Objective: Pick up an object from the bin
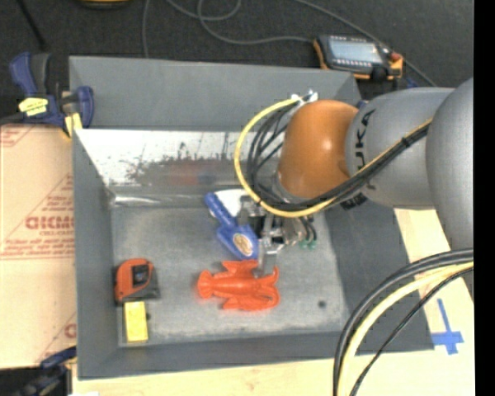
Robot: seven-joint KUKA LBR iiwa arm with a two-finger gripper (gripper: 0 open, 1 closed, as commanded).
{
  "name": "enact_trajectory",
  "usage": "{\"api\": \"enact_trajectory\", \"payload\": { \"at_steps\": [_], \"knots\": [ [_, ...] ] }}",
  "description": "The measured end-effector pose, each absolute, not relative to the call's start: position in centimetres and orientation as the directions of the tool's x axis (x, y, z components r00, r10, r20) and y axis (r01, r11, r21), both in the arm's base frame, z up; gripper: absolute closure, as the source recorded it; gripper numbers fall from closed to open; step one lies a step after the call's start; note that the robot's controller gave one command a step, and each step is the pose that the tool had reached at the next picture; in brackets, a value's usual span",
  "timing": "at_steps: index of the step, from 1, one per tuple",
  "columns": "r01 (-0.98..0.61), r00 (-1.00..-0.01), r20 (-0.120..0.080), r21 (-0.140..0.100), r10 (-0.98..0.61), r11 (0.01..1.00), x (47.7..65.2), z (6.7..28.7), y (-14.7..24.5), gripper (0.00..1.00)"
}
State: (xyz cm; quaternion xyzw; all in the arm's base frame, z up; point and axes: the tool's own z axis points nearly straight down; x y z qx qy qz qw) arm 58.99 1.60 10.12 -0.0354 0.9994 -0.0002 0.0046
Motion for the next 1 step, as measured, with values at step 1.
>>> {"api": "enact_trajectory", "payload": {
  "at_steps": [1],
  "knots": [
    [-0.129, -0.992, 0.001, 0.0, -0.129, 0.992, 61.55, 8.48, -3.07, 0.0]
  ]
}}
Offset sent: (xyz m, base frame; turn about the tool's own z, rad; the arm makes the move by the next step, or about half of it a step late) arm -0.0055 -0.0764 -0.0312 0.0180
